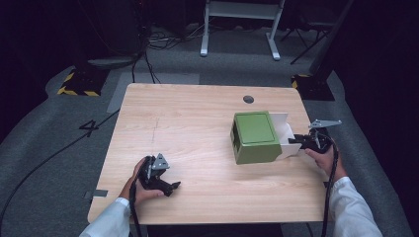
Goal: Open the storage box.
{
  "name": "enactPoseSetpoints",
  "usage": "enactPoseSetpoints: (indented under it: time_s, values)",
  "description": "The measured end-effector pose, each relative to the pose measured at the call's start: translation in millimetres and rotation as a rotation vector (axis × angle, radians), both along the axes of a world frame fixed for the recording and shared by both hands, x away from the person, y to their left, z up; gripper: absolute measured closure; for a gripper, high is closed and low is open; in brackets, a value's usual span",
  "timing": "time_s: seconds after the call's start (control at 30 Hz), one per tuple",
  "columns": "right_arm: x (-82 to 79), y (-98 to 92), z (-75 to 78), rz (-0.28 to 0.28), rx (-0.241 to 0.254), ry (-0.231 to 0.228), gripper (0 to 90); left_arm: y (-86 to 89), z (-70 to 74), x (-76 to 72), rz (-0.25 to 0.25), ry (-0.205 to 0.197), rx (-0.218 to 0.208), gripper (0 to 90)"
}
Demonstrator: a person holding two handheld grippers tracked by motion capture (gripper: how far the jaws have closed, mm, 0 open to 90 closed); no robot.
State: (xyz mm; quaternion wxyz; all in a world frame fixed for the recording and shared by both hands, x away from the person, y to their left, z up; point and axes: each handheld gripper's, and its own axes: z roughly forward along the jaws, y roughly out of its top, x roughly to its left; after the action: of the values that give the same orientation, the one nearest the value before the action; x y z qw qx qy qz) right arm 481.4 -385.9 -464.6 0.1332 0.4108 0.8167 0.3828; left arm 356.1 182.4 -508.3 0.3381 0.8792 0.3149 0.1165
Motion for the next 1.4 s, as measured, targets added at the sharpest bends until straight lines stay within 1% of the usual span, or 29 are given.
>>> enactPoseSetpoints:
  time_s: [0.4,0.53,0.83,0.93,1.1,1.3,1.33,1.37,1.4]
  values:
    - [-0.8,-16.6,0.1,-0.03,-0.003,-0.007,62.9,0.0,0.0,0.0,0.0,0.0,0.0,0.5]
    - [-1.0,-20.2,-0.4,-0.036,0.004,-0.005,62.9,0.0,0.0,0.0,0.0,0.0,0.0,0.5]
    - [-1.3,-27.9,0.2,-0.052,-0.005,-0.013,63.3,0.0,0.0,0.0,0.0,0.0,0.0,0.5]
    - [-1.3,-31.5,-0.2,-0.064,0.005,-0.012,63.6,0.0,0.0,0.0,0.0,0.0,0.0,0.5]
    - [-1.8,-33.6,1.3,-0.075,-0.001,-0.027,62.7,0.0,0.0,0.0,0.0,0.0,0.0,0.5]
    - [-5.2,-39.8,8.3,-0.101,0.019,-0.055,59.9,0.0,0.0,0.0,0.0,0.0,0.0,0.5]
    - [-6.9,-40.1,11.1,-0.108,0.004,-0.071,58.1,0.0,0.0,0.0,0.0,0.0,0.0,0.5]
    - [-6.9,-40.1,11.1,-0.108,0.004,-0.071,58.1,0.0,0.0,0.0,0.0,0.0,0.0,0.5]
    - [-8.0,-39.9,12.5,-0.116,-0.009,-0.075,57.5,0.0,0.0,0.0,0.0,0.0,0.0,0.5]
